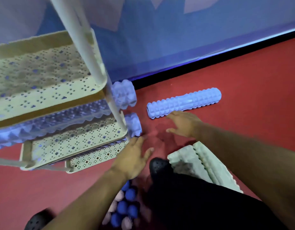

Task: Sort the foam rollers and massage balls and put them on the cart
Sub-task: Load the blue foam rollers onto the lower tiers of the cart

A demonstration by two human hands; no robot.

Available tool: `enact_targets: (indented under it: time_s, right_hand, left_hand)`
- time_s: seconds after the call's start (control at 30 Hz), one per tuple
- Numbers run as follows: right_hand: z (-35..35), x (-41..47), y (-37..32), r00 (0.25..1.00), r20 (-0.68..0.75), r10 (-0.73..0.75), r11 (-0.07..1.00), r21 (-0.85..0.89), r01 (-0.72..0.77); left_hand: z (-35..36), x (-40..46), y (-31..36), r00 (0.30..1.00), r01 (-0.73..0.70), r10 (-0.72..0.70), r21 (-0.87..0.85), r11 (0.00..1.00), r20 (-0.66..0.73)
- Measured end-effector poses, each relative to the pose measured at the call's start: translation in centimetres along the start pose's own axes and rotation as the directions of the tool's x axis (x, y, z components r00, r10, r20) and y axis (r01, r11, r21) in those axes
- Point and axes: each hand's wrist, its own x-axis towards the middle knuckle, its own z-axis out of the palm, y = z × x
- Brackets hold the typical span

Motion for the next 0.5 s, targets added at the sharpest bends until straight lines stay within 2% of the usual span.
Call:
enact_targets:
  time_s: [0.23,0.37,0.5]
  right_hand:
    - [5.4,9.9,6.7,0.989,-0.056,0.137,0.976,0.176,-0.125]
    - [7.5,14.4,9.8,0.987,0.001,0.160,0.985,0.070,-0.160]
    - [8.9,15.9,10.8,0.973,-0.208,0.103,0.990,-0.070,-0.120]
  left_hand:
    - [7.1,8.6,-0.2,0.997,0.075,-0.077,-0.149,0.986,-0.009]
    - [9.6,11.7,-1.0,0.993,0.101,-0.113,-0.228,0.968,-0.040]
    - [11.2,13.6,-1.8,0.991,0.117,-0.129,-0.242,0.963,-0.036]
